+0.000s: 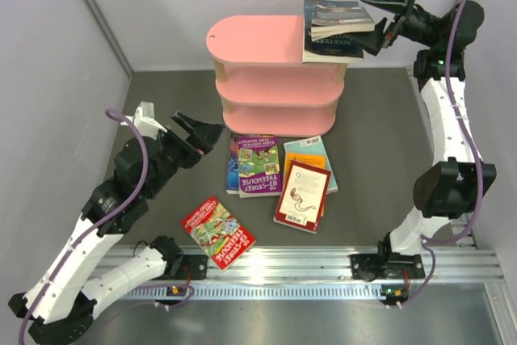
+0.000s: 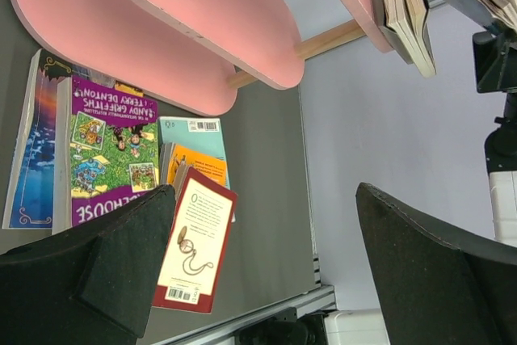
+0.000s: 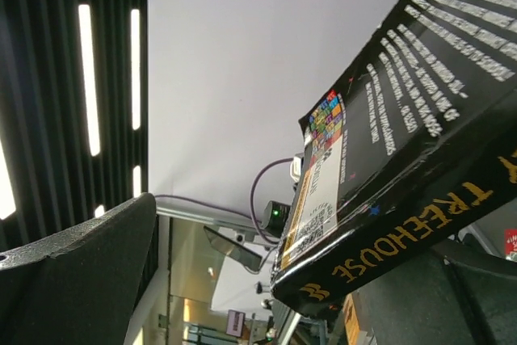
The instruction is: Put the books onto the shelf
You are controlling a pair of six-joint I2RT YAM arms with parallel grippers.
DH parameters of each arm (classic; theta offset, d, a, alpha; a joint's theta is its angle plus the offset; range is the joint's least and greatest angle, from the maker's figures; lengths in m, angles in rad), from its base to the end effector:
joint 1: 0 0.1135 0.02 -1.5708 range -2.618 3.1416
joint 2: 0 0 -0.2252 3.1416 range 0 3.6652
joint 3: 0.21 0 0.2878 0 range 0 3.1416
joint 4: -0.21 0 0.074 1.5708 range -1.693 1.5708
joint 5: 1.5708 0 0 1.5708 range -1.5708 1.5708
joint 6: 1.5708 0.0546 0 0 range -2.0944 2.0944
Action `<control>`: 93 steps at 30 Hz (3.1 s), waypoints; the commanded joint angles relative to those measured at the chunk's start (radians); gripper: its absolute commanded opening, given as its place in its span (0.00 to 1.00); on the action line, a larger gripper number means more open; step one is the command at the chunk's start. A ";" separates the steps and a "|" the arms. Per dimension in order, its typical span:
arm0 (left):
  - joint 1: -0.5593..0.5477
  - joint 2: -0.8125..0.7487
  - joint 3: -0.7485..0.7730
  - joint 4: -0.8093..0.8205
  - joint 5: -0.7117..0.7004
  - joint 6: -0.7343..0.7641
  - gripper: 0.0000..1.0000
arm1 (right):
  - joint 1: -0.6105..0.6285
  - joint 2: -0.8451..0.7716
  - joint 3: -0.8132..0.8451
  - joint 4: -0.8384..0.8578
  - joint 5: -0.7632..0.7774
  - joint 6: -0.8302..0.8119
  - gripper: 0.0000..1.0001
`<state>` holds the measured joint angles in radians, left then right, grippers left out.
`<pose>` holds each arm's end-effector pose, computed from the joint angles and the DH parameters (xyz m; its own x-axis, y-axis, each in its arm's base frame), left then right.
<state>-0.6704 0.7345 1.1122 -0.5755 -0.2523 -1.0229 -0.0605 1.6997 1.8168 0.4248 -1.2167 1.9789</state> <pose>0.1783 -0.1240 0.3991 -0.4301 -0.7139 -0.5526 0.0821 0.5787 -0.8114 0.4035 0.0269 0.4772 -0.9213 0.3747 -0.1040 -0.1625 -0.1280 0.9784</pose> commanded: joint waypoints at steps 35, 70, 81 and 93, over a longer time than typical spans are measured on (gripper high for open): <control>0.002 -0.067 -0.038 0.037 -0.024 -0.036 0.98 | 0.080 -0.061 0.030 0.302 0.189 0.646 1.00; 0.002 0.108 0.120 -0.020 0.091 0.035 0.96 | 0.251 -0.259 -0.002 -1.177 0.701 -1.252 0.00; 0.002 0.071 0.130 -0.076 0.041 0.024 0.96 | 0.252 -0.216 0.024 -1.052 0.592 -1.129 0.00; 0.002 0.077 0.112 -0.057 0.041 0.009 0.95 | 0.121 -0.226 0.003 -1.080 0.576 -1.121 0.00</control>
<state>-0.6704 0.8089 1.2182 -0.6487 -0.2001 -1.0161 0.1085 1.4860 1.7893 -0.6800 -0.6327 0.8509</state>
